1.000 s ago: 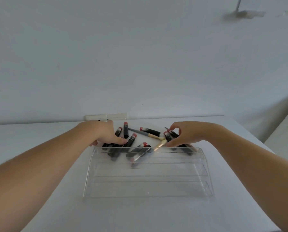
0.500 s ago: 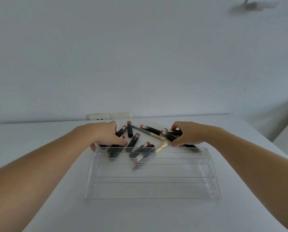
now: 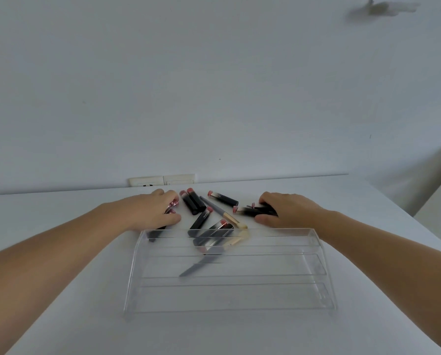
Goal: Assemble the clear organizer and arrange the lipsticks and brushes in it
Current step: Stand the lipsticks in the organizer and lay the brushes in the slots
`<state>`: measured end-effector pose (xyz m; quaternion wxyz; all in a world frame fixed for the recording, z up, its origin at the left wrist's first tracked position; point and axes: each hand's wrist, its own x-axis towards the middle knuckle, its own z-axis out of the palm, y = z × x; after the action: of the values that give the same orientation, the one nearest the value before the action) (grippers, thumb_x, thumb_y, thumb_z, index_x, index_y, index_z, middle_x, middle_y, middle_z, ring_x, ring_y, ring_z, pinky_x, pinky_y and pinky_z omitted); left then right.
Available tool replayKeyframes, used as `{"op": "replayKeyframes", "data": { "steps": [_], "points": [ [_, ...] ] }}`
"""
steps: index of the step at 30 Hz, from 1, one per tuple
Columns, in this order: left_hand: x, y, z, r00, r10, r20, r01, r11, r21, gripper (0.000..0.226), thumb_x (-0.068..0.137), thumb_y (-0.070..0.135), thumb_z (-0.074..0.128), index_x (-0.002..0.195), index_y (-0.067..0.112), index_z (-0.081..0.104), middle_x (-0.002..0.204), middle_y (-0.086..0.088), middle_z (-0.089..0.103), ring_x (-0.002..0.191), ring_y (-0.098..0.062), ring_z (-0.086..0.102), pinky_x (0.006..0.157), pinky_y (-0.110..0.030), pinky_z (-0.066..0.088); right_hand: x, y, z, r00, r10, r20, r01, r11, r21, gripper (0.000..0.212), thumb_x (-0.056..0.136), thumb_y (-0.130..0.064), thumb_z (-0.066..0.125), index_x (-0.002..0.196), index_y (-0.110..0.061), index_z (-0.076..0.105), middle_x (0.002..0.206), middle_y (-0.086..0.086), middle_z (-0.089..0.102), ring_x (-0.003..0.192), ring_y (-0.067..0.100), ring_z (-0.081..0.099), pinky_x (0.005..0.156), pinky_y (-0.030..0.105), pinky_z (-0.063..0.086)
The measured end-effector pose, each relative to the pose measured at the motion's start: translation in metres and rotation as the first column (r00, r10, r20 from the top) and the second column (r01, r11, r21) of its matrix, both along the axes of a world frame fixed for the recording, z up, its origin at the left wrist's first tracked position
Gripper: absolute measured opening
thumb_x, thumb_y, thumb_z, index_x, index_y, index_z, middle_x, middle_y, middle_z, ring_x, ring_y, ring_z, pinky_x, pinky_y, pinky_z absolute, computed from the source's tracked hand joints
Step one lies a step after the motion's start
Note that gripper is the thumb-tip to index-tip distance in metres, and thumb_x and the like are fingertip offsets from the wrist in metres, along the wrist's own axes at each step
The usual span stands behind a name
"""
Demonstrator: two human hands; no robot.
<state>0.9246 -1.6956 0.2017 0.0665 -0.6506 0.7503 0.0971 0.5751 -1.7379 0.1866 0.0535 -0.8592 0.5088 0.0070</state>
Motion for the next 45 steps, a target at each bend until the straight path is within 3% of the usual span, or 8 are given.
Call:
{"op": "replayKeyframes", "data": {
  "steps": [5,10,15,23,25,29,32,45],
  "points": [
    [0.003,0.001,-0.002,1.0,-0.025,-0.005,0.025,0.996,-0.08,0.033,0.095,0.045,0.046,0.127,0.036,0.044,0.112,0.007,0.05,0.081,-0.01,0.057,0.061,-0.03,0.039,0.002,0.002,-0.002,0.994,-0.005,-0.112,-0.009,0.992,-0.129,0.051,0.095,-0.067,0.04,0.113,-0.02,0.05,0.09,-0.01,0.054,0.075,0.021,0.052,0.065,0.032,0.035],
    [0.0,0.001,-0.003,0.995,-0.058,0.081,0.068,0.99,-0.123,0.036,0.091,0.027,0.045,0.126,0.035,0.049,0.107,0.006,0.053,0.092,-0.023,0.06,0.077,-0.036,0.05,0.001,0.004,0.0,0.978,0.014,-0.206,-0.069,0.963,-0.261,0.045,0.094,-0.07,0.036,0.094,-0.025,0.041,0.071,-0.01,0.051,0.06,0.021,0.047,0.05,0.029,0.026],
    [-0.001,-0.005,-0.012,0.992,-0.052,0.114,0.066,0.99,-0.124,0.041,0.097,0.023,0.043,0.137,0.031,0.047,0.122,0.0,0.052,0.091,-0.026,0.059,0.07,-0.032,0.041,0.004,0.004,0.0,0.96,0.053,-0.274,-0.137,0.945,-0.298,0.046,0.099,-0.062,0.03,0.085,-0.02,0.041,0.064,-0.008,0.043,0.057,0.022,0.045,0.05,0.029,0.024],
    [0.023,0.006,-0.006,0.991,-0.099,-0.093,0.082,0.981,-0.174,0.024,0.103,0.024,0.041,0.124,0.023,0.053,0.108,-0.001,0.057,0.097,-0.027,0.062,0.089,-0.051,0.05,-0.005,0.005,0.009,0.974,0.09,-0.206,-0.135,0.966,-0.219,0.044,0.1,-0.063,0.032,0.086,-0.022,0.04,0.073,-0.006,0.054,0.062,0.022,0.049,0.059,0.032,0.035],
    [0.028,0.012,0.003,0.978,-0.115,-0.175,0.077,0.974,-0.211,0.025,0.104,0.025,0.043,0.128,0.026,0.052,0.108,0.0,0.056,0.098,-0.024,0.061,0.087,-0.041,0.05,-0.011,0.008,0.014,0.985,0.105,-0.141,-0.135,0.964,-0.227,0.044,0.098,-0.065,0.035,0.084,-0.024,0.042,0.072,-0.007,0.056,0.06,0.019,0.05,0.056,0.032,0.036],
    [0.026,0.029,0.035,0.936,-0.171,-0.308,0.066,0.945,-0.322,0.042,0.106,0.025,0.048,0.148,0.033,0.044,0.102,0.014,0.047,0.084,0.011,0.055,0.064,-0.011,0.043,-0.021,0.02,0.04,0.993,0.12,0.013,-0.111,0.949,-0.294,0.04,0.094,-0.067,0.039,0.077,-0.031,0.042,0.062,-0.009,0.053,0.056,0.012,0.05,0.048,0.027,0.03],
    [0.009,0.05,0.058,0.886,-0.278,-0.372,0.108,0.902,-0.418,0.046,0.105,0.026,0.05,0.15,0.035,0.044,0.102,0.02,0.047,0.089,0.017,0.05,0.07,-0.004,0.04,-0.019,0.037,0.066,0.982,0.143,0.119,-0.099,0.942,-0.32,0.045,0.088,-0.074,0.031,0.073,-0.032,0.038,0.06,-0.008,0.052,0.056,0.016,0.05,0.048,0.028,0.03],
    [-0.039,0.099,0.026,0.811,-0.513,-0.279,0.337,0.801,-0.495,0.04,0.098,0.032,0.063,0.138,0.037,0.059,0.115,0.02,0.062,0.102,0.01,0.041,0.087,-0.03,0.048,-0.001,0.1,0.062,0.951,0.308,0.037,-0.284,0.912,-0.296,0.047,0.091,-0.067,0.036,0.083,-0.023,0.05,0.071,-0.008,0.051,0.06,0.018,0.045,0.056,0.032,0.035]
  ]
}}
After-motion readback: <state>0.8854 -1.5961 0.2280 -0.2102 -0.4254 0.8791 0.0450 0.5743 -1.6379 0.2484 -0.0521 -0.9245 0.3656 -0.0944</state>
